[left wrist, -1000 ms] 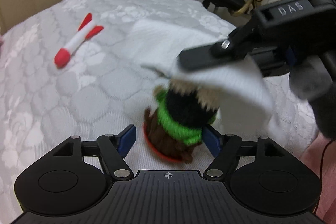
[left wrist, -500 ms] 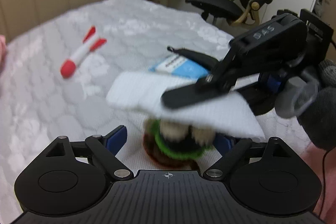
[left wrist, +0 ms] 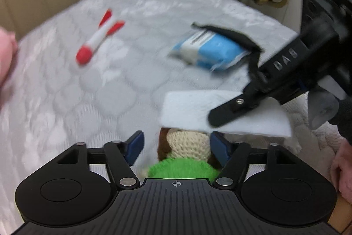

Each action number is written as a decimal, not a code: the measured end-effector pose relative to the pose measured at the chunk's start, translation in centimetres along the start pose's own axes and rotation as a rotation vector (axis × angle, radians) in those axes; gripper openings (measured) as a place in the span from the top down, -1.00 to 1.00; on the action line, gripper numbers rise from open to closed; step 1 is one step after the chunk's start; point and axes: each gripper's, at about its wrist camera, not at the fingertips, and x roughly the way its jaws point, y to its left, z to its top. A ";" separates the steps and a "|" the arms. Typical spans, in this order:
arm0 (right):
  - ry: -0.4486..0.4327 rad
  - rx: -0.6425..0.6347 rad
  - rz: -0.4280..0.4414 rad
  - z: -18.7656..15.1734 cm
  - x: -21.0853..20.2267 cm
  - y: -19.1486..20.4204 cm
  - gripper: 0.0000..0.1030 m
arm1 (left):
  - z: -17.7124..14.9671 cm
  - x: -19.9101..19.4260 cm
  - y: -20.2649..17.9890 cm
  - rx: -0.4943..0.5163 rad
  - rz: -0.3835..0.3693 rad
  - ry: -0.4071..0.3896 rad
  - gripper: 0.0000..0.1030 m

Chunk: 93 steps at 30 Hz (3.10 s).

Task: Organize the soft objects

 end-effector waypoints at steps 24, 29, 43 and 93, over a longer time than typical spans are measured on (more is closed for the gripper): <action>-0.290 -0.193 -0.180 2.1 -4.9 1.5 0.76 | 7.4 4.2 -3.8 0.231 0.039 -0.081 -0.09; -0.288 -0.174 -0.088 2.5 -6.0 1.3 0.72 | 7.9 5.4 -4.6 0.225 0.017 -0.056 -0.41; -0.264 -0.474 -0.483 -0.4 -3.2 4.0 0.15 | 1.5 1.2 -1.5 -0.037 0.020 0.044 -0.85; -0.184 -0.203 -0.092 1.6 -5.2 1.9 0.79 | 4.5 7.2 -7.2 0.012 0.049 0.175 -0.81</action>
